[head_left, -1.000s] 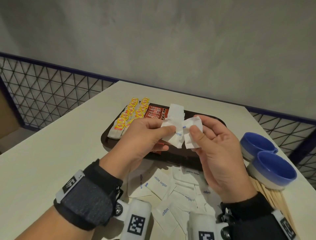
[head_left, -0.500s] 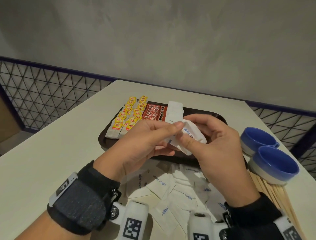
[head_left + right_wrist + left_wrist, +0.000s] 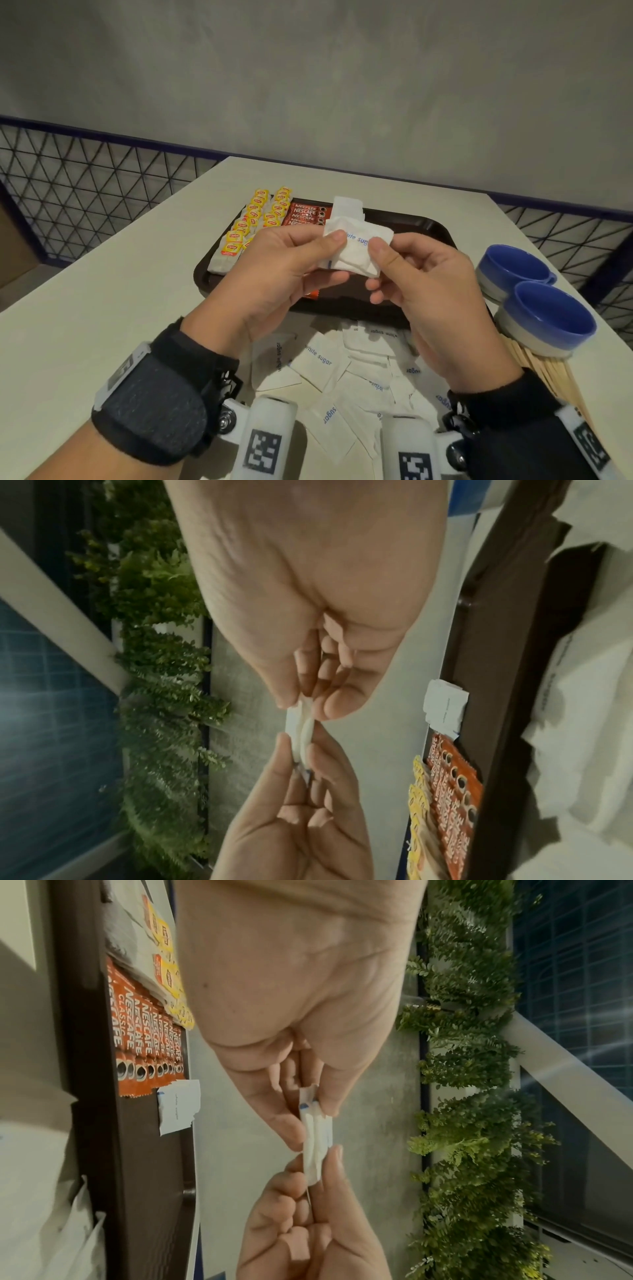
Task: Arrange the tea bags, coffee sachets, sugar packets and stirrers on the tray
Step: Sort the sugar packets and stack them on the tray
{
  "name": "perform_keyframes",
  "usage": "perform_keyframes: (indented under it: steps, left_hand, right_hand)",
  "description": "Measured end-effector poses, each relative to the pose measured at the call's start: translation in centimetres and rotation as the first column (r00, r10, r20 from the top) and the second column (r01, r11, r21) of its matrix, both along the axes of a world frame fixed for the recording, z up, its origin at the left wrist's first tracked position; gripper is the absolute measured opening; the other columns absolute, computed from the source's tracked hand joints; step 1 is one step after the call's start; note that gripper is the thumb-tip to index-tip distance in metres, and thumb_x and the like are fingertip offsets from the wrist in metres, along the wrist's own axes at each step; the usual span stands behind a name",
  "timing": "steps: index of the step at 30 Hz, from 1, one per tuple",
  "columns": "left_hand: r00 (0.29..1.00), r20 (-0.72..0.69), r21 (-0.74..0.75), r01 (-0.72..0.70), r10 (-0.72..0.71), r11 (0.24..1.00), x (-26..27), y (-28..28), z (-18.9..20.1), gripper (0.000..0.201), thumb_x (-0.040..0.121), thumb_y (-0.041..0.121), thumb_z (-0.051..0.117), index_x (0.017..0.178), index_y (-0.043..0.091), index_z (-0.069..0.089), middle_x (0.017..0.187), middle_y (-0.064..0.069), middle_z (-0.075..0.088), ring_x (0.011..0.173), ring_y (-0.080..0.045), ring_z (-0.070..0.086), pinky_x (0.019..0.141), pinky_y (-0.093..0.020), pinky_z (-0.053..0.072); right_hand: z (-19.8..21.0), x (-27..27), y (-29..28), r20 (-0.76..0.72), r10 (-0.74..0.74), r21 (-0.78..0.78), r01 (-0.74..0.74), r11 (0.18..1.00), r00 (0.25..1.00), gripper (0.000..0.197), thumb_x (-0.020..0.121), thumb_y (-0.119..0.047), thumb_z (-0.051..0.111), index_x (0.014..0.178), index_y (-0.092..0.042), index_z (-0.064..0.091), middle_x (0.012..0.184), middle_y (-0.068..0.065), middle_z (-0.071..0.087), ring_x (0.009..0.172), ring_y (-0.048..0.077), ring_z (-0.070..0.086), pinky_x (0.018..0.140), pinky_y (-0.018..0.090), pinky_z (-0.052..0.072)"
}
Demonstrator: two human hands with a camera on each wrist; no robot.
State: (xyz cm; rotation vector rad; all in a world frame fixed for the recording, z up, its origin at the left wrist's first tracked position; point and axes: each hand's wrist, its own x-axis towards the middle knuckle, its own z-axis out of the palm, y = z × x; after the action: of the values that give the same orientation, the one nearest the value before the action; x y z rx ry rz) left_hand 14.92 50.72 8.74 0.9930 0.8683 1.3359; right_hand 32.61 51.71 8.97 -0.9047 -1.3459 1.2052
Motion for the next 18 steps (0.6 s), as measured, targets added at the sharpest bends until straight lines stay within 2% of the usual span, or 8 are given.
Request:
perform_keyframes:
  steps: [4, 9, 14, 18]
  left_hand:
    - [0.999, 0.016, 0.006, 0.034, -0.034, 0.999, 0.07, -0.11, 0.10, 0.027, 0.095, 0.007, 0.065, 0.120, 0.000, 0.072, 0.114, -0.014, 0.078, 0.096, -0.018, 0.076, 0.075, -0.022, 0.062]
    - [0.999, 0.021, 0.010, 0.031, -0.031, 0.999, 0.00, -0.13, 0.18, 0.038, 0.091, 0.000, 0.067, 0.129, 0.005, 0.066, 0.115, -0.016, 0.077, 0.104, -0.027, 0.076, 0.077, -0.027, 0.063]
    - [0.999, -0.023, 0.015, 0.046, -0.046, 0.999, -0.08, -0.26, 0.19, 0.038, 0.088, -0.001, 0.070, 0.125, 0.004, 0.068, 0.115, -0.015, 0.077, 0.105, -0.028, 0.076, 0.080, -0.029, 0.064]
    - [0.998, -0.060, -0.018, -0.007, 0.006, 1.000, 0.12, -0.25, 0.24, 0.022, 0.094, 0.014, 0.068, 0.113, 0.005, 0.073, 0.108, -0.015, 0.079, 0.093, -0.028, 0.078, 0.077, -0.032, 0.065]
  right_hand:
    - [-0.07, -0.04, 0.16, -0.024, -0.064, 0.004, 0.064, 0.998, 0.998, 0.012, 0.087, -0.016, 0.073, 0.098, -0.011, 0.075, 0.077, 0.006, 0.074, 0.062, 0.015, 0.064, 0.057, 0.027, 0.059]
    - [-0.07, -0.06, 0.10, 0.007, -0.098, 0.014, 0.098, 0.995, 0.995, 0.009, 0.090, -0.023, 0.070, 0.098, -0.022, 0.075, 0.088, 0.002, 0.077, 0.066, 0.015, 0.064, 0.063, 0.032, 0.058]
    - [0.01, -0.14, -0.13, 0.053, -0.098, 0.037, 0.097, 0.995, 0.994, 0.008, 0.094, -0.021, 0.068, 0.094, -0.026, 0.074, 0.087, -0.002, 0.077, 0.066, 0.015, 0.062, 0.059, 0.028, 0.056]
    - [-0.10, -0.15, -0.05, 0.092, -0.115, 0.086, 0.107, 0.991, 0.989, 0.009, 0.094, -0.019, 0.068, 0.093, -0.025, 0.075, 0.083, 0.004, 0.075, 0.065, 0.015, 0.062, 0.057, 0.026, 0.055]
